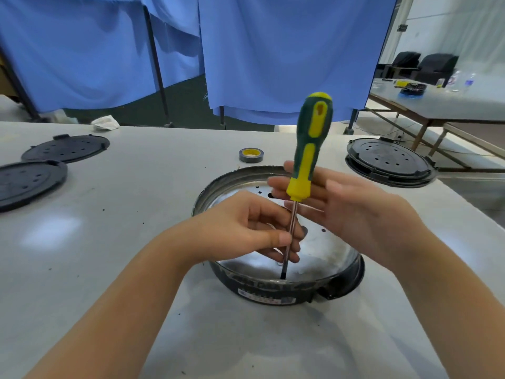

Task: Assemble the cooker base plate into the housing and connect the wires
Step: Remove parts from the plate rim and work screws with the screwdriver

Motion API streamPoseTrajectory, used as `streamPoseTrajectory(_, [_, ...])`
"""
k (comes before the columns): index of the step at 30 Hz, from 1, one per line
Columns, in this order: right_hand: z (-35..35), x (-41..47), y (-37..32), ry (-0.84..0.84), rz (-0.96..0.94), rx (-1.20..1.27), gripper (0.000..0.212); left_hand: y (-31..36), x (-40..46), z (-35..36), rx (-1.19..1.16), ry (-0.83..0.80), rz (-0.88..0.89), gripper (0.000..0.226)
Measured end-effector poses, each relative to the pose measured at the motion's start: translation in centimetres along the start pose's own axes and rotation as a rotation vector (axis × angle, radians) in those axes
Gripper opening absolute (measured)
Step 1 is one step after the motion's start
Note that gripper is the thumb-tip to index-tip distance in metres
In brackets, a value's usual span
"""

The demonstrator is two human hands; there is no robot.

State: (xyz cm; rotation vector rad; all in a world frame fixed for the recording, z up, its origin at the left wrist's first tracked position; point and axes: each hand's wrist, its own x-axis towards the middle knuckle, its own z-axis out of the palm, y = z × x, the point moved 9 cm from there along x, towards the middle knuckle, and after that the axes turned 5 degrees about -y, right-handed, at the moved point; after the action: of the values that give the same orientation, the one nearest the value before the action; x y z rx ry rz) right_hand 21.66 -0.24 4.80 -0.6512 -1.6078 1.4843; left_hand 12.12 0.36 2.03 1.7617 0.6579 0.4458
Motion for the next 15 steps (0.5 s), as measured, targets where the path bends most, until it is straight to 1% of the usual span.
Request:
streamPoseTrajectory(3, [-0.55, -0.18, -0.50, 0.063, -0.066, 0.033, 0.035, -0.13, -0.09, 0.09, -0.011, -0.029, -0.012, 0.021])
streamPoseTrajectory(8, [-0.74, -0.33, -0.40, 0.195, -0.123, -0.038, 0.032, 0.14, -0.11, 0.29, -0.002, -0.036, -0.008, 0.017])
streamPoseTrajectory(10, [-0.70, -0.40, -0.47, 0.239, -0.126, -0.071, 0.029, 0.37, -0.01, 0.22, 0.005, 0.001, -0.004, 0.015])
streamPoseTrajectory(12, [-0.41, -0.45, -0.63, 0.261, -0.143, -0.104, 0.026, 0.50, 0.14, -0.21, 0.023, 0.070, 0.006, 0.017])
streamPoseTrajectory(13, [-0.24, -0.49, -0.71, 0.270, -0.158, -0.121, 0.026, 0.58, 0.18, -0.37, 0.026, 0.092, 0.015, 0.017])
streamPoseTrajectory(15, [-0.16, -0.65, -0.87, 0.318, -0.183, -0.165, 0.037, 0.86, 0.18, -0.44, 0.023, 0.103, 0.044, 0.019])
